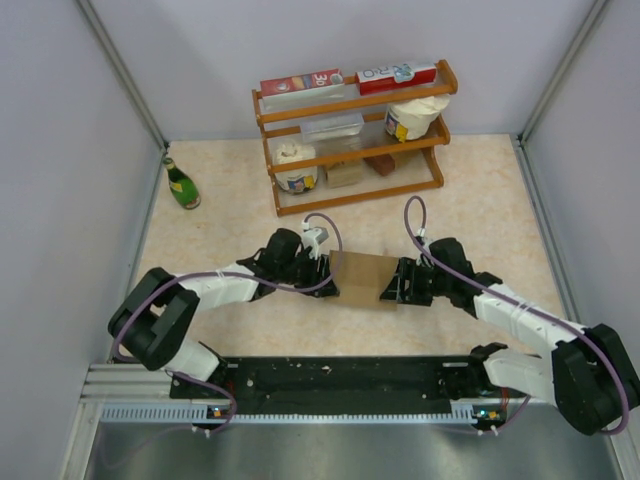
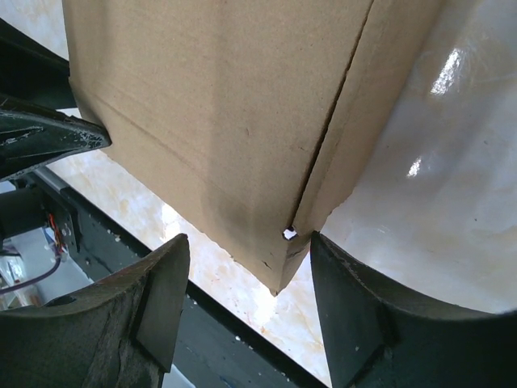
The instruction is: Fold the paper box
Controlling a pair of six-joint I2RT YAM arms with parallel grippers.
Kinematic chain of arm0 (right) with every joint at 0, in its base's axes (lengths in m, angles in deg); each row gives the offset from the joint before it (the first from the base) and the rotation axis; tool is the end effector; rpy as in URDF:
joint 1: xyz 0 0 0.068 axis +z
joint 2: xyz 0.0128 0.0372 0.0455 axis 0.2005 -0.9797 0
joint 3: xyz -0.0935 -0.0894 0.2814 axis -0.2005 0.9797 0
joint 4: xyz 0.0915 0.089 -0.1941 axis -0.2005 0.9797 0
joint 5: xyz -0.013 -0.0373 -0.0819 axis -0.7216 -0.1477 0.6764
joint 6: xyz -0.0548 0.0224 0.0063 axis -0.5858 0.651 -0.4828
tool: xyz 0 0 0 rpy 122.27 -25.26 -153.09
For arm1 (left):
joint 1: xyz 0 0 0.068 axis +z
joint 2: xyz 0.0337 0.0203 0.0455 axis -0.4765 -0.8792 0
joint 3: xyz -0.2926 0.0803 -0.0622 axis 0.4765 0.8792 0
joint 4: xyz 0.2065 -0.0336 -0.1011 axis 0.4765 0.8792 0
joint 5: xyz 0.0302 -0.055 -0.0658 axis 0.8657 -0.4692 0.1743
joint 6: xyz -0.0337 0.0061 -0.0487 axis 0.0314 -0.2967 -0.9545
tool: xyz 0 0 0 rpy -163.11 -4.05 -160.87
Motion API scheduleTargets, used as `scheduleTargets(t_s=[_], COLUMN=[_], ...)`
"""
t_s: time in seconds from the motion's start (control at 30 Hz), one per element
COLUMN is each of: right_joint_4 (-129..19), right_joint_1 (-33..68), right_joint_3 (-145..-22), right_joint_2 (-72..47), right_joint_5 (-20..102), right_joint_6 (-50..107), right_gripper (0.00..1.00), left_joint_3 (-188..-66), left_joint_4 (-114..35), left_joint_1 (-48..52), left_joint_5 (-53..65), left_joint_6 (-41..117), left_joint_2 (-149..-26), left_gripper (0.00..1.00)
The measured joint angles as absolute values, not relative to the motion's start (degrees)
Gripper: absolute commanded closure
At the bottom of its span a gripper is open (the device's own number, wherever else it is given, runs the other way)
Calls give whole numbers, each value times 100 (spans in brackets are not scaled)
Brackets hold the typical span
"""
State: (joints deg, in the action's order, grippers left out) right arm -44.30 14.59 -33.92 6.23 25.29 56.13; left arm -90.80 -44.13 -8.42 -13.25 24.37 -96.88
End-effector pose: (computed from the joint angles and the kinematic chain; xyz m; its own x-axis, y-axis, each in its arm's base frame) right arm 0.1395 0.0880 0.2175 -0.9166 0.1307 -0.3779 -0.1494 0.7648 0.6267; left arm 0.1984 -0.1740 0.2176 -0.8260 0.1497 -0.5434 0.5046 0.6260 -0.5946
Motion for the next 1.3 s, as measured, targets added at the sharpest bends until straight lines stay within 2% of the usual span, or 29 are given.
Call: scheduleTargets(t_s=[0.47,0.67,0.97,1.1,1.3], right_joint_4=[-4425,-4386,-3896,-3675,-3520], right_joint_1=[1459,1459,1459,1459,1452], right_joint_3=[-3396,-3407,-3812,-3995,-4358], right_joint_2=[490,409,518,765,732], right_joint_5=[2680,2722,3093,3421,3911], right_joint_6=[5543,5455,5213,5090,4977], right_gripper=[39,32,30,34,46], left_joint_3=[-9167,-9239,-9305,-9305,-9307], left_joint_4=[-4490,-4496,-4494,-4494,-4494], left_joint_1=[-842,-842,-842,-842,-842], left_joint_5=[-1325,-1321,-1317,-1317,-1319], left_joint_6=[2454,2476,2548,2561,2566], left_joint_2=[-9889,-9970,-10020,-10020,-10031], left_gripper=[54,54,54,54,54])
